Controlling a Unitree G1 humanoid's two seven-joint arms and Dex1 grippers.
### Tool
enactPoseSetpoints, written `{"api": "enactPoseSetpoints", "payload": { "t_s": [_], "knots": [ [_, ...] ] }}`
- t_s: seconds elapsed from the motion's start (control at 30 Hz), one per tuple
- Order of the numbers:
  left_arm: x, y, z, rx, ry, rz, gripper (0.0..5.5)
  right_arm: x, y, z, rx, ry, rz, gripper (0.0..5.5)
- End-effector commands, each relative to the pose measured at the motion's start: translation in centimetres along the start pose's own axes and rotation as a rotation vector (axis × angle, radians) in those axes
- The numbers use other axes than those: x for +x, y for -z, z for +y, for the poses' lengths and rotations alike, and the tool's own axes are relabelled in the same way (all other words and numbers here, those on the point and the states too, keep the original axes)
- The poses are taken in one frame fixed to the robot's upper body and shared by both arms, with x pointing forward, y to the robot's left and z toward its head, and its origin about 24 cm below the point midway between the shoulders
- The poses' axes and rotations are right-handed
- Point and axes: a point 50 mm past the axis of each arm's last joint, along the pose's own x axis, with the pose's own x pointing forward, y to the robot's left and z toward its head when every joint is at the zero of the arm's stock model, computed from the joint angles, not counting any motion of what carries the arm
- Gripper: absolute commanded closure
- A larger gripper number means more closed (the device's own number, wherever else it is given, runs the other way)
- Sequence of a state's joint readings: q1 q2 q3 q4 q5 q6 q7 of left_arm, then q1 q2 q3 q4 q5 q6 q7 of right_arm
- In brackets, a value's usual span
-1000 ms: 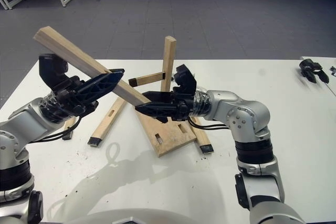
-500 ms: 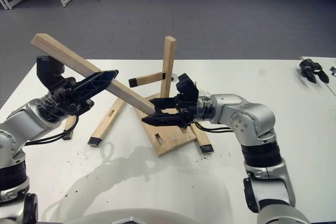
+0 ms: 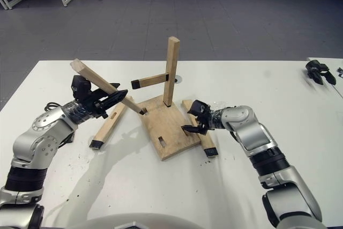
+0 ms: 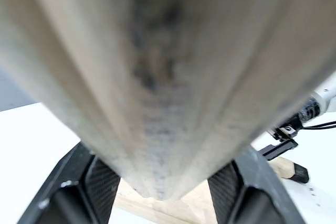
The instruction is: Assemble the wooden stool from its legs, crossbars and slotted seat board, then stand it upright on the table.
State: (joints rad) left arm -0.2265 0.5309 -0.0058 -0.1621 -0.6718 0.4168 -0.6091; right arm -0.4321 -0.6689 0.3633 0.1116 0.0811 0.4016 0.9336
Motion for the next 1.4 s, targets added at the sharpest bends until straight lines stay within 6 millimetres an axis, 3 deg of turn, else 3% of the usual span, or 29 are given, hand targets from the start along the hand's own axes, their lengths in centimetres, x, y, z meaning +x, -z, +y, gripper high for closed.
{"api": "enactPoseSetpoints", "payload": {
  "t_s": [0.03,0.3,0.7,0.97,1.23,1.4],
  "knots": [
    [0.0,0.0,0.7,0.027,-0.008,-0.007,3.44,0.1,0.6,0.2,-0.039,-0.003,0.051,2.08],
    [1.0,0.2,1.1,-0.004,0.08,-0.008,3.44,1.1,1.3,0.9,-0.241,-0.051,0.167,2.08],
    [1.3,1.1,1.8,-0.003,0.098,0.051,3.44,-0.4,4.9,1.6,-0.336,-0.153,0.32,2.08],
    [2.5,2.4,0.5,-0.081,0.148,0.064,3.44,0.0,4.0,1.8,-0.374,-0.155,0.282,2.08],
    [2.5,5.6,1.8,-0.144,0.076,0.223,3.45,0.2,3.7,1.6,-0.388,-0.132,0.274,2.08],
    [1.7,6.2,2.9,-0.186,0.059,0.35,3.45,0.3,3.7,1.6,-0.37,-0.113,0.267,2.08]
  ]
}}
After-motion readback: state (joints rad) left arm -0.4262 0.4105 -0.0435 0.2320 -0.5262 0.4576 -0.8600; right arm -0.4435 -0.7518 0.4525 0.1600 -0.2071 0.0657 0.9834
